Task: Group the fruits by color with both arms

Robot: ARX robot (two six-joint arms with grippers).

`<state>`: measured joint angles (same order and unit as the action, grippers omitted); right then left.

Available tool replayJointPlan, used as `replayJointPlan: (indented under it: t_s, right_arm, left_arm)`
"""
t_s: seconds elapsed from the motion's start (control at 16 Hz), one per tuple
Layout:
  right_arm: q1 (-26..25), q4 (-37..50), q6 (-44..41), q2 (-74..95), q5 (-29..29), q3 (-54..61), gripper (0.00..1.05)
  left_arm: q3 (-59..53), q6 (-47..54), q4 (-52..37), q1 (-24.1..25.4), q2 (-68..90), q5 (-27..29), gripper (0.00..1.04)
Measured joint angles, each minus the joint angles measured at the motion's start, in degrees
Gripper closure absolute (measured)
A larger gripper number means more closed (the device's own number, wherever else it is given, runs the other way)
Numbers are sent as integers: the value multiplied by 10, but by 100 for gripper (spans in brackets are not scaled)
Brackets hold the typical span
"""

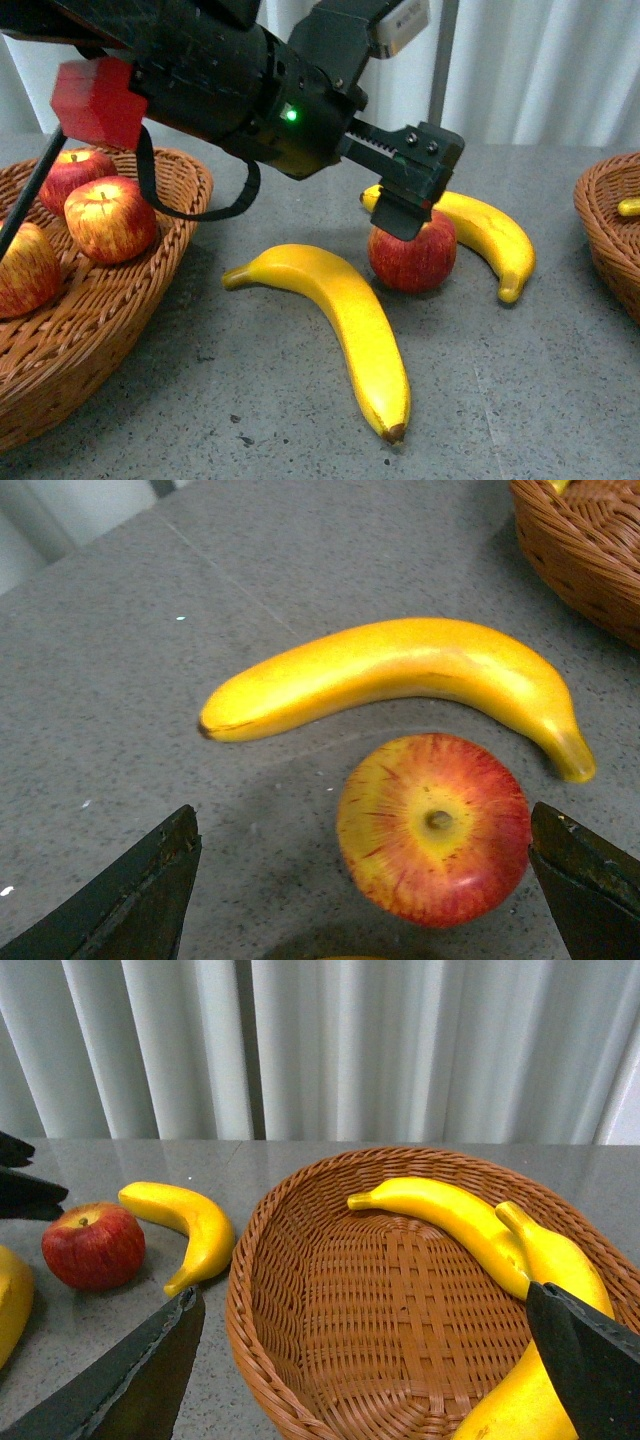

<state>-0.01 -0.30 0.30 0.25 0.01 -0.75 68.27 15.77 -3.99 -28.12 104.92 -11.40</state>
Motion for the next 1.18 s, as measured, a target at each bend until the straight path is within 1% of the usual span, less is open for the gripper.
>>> replayJointPlan:
  t_s: [0.56, 0.62, 0.69, 0.75, 0.81, 0.87, 0.94, 1.06, 1.18]
  right_arm:
    - [0, 0, 0, 0, 0, 0, 6]
    - [0, 0, 0, 0, 0, 0, 6]
    - [0, 0, 0, 0, 0, 0, 6]
    - [0, 0, 0, 0, 0, 0, 6]
    - [0, 0, 0, 0, 0, 0, 6]
    - [0, 0, 0, 0, 0, 0, 6]
    - [0, 0, 0, 0, 0, 0, 6]
    - [0, 0, 0, 0, 0, 0, 6]
    - [0, 0, 0, 0, 0, 0, 6]
  left_arm:
    - [12, 15, -7, -31, 32, 5, 7]
    - [19, 20, -2, -35, 45, 4, 7]
    - [43, 27, 7, -37, 77, 24, 7]
    - [54, 28, 12, -37, 96, 19, 7]
    - [60, 28, 15, -37, 117, 19, 8]
    - [60, 28, 18, -37, 125, 19, 20]
    - [61, 28, 17, -37, 126, 19, 27]
    - [61, 28, 10, -37, 127, 19, 32]
    - [59, 30, -3, -37, 123, 26, 33]
